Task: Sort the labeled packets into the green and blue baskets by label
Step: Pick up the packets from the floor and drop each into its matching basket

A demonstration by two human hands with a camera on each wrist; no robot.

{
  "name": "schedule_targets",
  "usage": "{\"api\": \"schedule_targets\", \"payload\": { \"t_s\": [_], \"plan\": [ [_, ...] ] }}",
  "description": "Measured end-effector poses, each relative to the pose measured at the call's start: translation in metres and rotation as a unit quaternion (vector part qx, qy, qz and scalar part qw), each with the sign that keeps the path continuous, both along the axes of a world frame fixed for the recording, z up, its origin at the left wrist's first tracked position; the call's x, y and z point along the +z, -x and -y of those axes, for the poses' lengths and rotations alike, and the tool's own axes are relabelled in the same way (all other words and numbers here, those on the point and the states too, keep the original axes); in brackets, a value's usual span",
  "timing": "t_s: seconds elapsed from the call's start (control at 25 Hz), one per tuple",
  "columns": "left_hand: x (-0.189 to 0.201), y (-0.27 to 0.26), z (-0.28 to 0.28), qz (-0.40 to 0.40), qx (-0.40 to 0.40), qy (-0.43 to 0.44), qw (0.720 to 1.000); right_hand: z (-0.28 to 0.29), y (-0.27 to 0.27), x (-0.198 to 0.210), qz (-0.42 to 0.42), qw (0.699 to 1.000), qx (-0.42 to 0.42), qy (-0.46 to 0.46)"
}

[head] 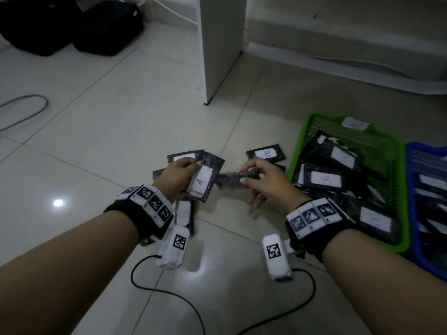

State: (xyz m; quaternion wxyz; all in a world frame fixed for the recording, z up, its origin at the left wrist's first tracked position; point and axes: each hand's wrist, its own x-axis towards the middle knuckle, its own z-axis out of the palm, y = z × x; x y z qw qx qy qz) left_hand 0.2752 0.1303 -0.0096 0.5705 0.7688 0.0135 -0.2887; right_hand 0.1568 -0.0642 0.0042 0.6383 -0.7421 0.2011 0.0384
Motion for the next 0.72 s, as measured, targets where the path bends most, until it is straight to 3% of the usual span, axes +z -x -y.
{"api": "schedule_targets", "payload": {
  "t_s": [0.08, 0.2, 0.4, 0.52, 0.72],
  "plan": [
    [0.009, 0.005, 0.030, -0.027, -0.017, 0.050, 0.998, 0.025, 0.008, 0.010, 0.059, 0.995, -0.061, -0.051],
    [0.024, 0.013, 0.075, -0.066, -0.069, 0.127, 0.987, 0.060, 0.027, 0.018, 0.081, 0.983, -0.131, -0.102],
    [0.048, 0.031, 0.133, -0.058, -0.136, 0.163, 0.976, 0.121, 0.055, 0.038, 0.050, 0.987, -0.148, 0.028],
    [0.069, 0.038, 0.164, -0.038, -0.156, 0.142, 0.977, 0.154, 0.058, 0.063, 0.023, 0.985, -0.168, 0.032],
    [0.113, 0.039, 0.220, 0.019, -0.231, 0.094, 0.968, 0.198, 0.085, 0.110, -0.041, 0.990, -0.100, 0.094]
  ]
}}
